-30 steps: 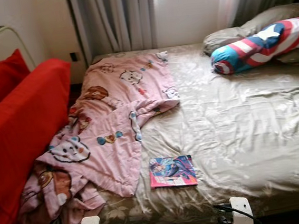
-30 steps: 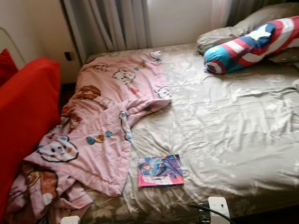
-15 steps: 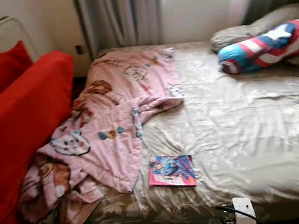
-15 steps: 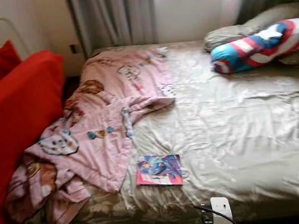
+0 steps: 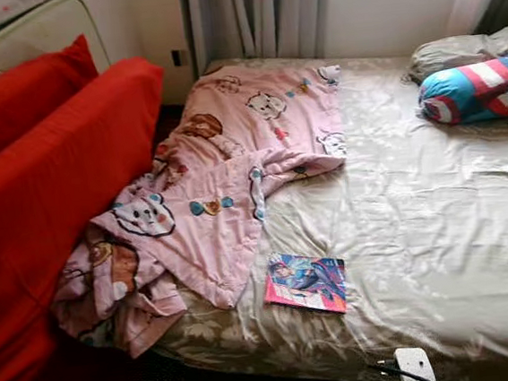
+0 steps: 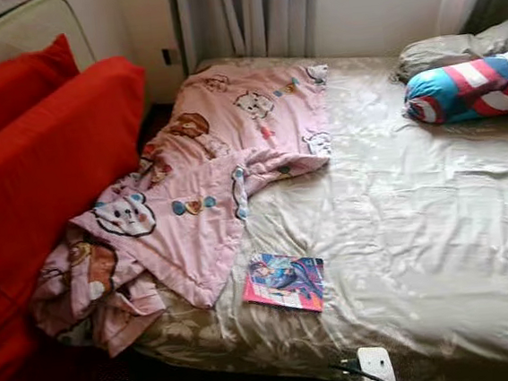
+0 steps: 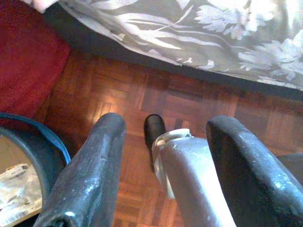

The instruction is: Clean up the room

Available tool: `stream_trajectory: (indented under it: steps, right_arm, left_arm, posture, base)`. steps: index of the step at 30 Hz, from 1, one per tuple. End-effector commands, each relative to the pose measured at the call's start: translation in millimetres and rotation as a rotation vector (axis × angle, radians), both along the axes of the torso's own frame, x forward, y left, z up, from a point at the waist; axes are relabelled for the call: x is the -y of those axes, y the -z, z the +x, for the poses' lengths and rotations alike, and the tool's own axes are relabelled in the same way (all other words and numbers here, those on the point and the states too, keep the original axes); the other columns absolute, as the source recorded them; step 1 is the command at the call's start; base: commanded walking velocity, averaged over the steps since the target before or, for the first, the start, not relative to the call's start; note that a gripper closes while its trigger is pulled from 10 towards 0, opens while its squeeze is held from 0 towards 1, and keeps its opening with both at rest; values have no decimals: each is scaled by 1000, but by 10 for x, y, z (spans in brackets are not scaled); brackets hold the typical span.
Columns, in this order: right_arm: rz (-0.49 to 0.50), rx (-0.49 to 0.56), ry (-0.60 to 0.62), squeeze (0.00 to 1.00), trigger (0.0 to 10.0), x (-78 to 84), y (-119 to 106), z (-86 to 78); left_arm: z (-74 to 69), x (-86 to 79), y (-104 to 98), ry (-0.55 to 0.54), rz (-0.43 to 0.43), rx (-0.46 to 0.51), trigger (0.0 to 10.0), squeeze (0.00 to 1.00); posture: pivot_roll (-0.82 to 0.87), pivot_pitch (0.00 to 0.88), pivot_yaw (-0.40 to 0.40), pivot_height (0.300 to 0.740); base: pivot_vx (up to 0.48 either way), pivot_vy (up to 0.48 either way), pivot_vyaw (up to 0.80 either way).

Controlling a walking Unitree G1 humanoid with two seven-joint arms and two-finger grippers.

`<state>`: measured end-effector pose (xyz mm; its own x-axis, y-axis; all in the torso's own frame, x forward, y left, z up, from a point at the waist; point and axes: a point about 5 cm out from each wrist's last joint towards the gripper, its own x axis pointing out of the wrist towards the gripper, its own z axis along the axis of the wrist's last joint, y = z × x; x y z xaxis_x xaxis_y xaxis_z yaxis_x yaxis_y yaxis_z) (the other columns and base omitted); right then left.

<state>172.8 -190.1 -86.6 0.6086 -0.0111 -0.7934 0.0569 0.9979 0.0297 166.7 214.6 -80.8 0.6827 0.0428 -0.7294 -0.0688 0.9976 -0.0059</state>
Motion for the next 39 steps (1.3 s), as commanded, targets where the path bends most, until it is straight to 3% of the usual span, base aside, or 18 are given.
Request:
stream_trajectory:
  steps: [1,4,22,30,33,39]
  right_arm:
    - [-4,17,-17,0,10000,-40,-11,27]
    - [12,16,-18,0,10000,-70,-5,19]
    - [26,77,3,0,10000,-23,-58,88]
    - [54,105,3,0,10000,-42,-77,114]
    - [60,144,-10,0,10000,-48,-127,197]
    - [76,176,-20,0,10000,-60,-170,268]
  left_arm:
    - [-117,-40,41,-28,0,-24,10000,0]
    - [-125,-51,40,-31,3,-21,10000,0]
    - [-74,46,31,-17,-12,1,10000,0]
    - [-1,45,-27,-35,-24,74,10000,0]
    - [85,29,-110,-45,-36,164,10000,0]
    - [156,9,-188,-58,-46,239,10000,0]
  posture:
    - [82,138,-58,740]
    - [78,151,-59,740]
    - [44,197,-62,740]
    - [53,204,-75,740]
    - [49,217,-78,740]
    - [66,210,-81,740]
  base:
    - [251,0,800]
    - [250,0,800]
    - [258,0,0]
    - [0,0,300]
    - [0,0,0]
    - [0,0,0]
